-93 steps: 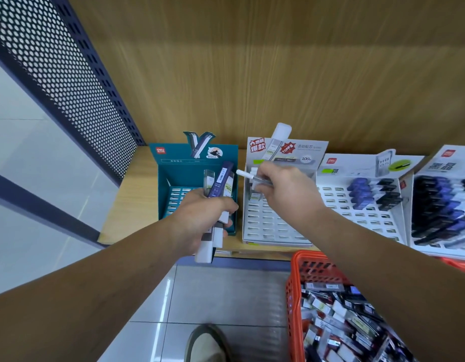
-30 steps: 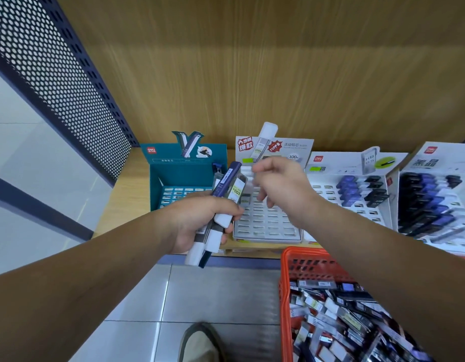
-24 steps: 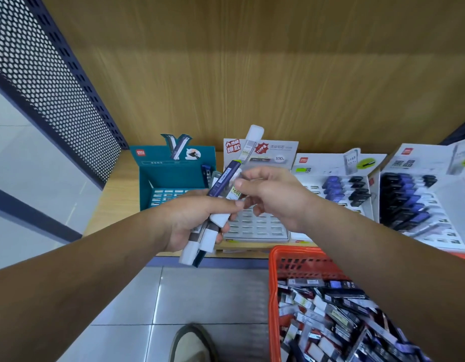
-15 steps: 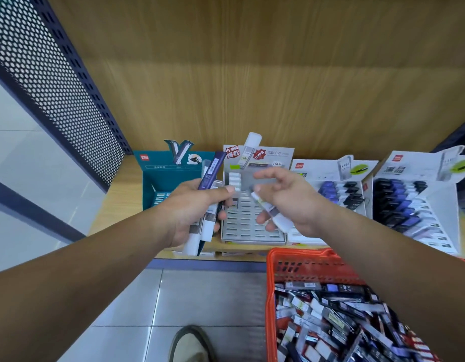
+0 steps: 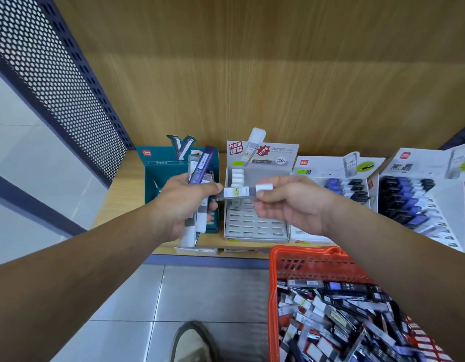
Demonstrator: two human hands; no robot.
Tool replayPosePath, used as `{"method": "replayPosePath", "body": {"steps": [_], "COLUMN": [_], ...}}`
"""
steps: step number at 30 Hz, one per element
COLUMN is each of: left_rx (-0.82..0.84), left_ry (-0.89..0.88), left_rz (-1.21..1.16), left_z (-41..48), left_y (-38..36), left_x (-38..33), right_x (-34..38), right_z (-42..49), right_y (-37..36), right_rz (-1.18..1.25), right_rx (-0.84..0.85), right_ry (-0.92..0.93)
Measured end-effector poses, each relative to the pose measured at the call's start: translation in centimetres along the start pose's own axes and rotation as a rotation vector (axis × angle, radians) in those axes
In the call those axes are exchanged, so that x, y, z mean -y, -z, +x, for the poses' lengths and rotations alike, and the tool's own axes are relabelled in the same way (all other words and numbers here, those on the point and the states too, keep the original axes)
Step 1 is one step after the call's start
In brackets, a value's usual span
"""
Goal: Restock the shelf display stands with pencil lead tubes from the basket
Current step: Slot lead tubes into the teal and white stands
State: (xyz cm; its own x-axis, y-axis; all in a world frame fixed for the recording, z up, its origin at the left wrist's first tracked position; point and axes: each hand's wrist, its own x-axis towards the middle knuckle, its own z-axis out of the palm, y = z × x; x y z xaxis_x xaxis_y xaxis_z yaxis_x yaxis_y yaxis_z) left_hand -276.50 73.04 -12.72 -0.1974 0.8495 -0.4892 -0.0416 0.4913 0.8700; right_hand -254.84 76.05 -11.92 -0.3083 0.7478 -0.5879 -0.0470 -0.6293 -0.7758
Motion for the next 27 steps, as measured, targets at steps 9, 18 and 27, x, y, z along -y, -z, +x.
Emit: {"method": "replayPosePath", "body": {"steps": [9,18,27], "left_rx": [-0.002,0.021,0.013], "left_ry": [0.073,0.058,0.060], "left_rz": [-0.041,-0.070,-0.068], "left_z": [0.8,1.1,1.1], "left_y": [1.6,1.3,1.4], "left_x": [1.2,1.2,1.3], "right_x": [-2.0,-3.8,-3.6], "right_z": [2.6,4.3,4.7], "right_y": [-0.9,-1.6,-1.5], "right_rz": [-0.946,-1.127,-0.730], "right_rx": [-0.245,-0.255,-0.245], "right_ry": [0.579,0.614,0.511]}}
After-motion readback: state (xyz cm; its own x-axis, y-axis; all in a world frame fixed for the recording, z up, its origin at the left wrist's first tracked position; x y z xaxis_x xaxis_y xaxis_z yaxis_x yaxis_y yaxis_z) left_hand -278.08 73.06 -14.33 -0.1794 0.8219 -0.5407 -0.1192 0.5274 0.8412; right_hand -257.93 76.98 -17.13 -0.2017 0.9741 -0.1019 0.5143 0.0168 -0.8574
